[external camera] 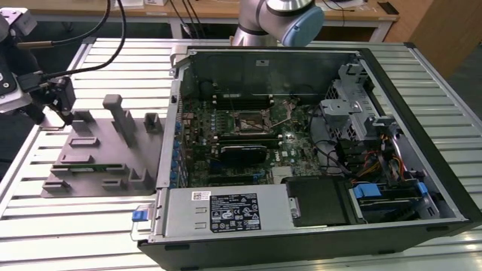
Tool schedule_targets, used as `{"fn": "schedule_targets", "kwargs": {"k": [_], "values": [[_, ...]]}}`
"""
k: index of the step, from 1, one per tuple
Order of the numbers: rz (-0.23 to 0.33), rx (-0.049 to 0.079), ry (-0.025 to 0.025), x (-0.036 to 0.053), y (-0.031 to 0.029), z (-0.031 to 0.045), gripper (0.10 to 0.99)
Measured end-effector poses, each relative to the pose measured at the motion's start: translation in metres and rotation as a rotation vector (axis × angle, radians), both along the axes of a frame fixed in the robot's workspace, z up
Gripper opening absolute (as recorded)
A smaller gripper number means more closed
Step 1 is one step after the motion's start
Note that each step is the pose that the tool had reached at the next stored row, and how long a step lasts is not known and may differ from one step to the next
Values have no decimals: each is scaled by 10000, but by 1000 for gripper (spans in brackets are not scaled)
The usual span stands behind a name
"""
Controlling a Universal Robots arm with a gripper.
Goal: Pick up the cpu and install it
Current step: 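Pick up the cpu and move it towards the insertion slot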
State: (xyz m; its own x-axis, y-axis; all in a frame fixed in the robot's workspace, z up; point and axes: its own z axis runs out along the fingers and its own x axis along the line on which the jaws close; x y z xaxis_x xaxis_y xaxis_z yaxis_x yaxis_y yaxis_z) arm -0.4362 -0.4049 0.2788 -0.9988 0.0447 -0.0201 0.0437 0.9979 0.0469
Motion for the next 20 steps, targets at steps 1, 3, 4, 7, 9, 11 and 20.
{"fn": "schedule_targets", "kwargs": {"k": [1, 3, 4, 7, 9, 11, 20], "values": [[0, 0, 0, 0, 0, 24, 541], [0, 0, -1, 0, 0, 167, 541], [0, 0, -2, 0, 0, 189, 541], [0, 0, -1, 0, 0, 255, 541], [0, 1, -4, 0, 0, 298, 541], [0, 0, -4, 0, 0, 346, 541], [0, 1, -8, 0, 0, 554, 541]]}}
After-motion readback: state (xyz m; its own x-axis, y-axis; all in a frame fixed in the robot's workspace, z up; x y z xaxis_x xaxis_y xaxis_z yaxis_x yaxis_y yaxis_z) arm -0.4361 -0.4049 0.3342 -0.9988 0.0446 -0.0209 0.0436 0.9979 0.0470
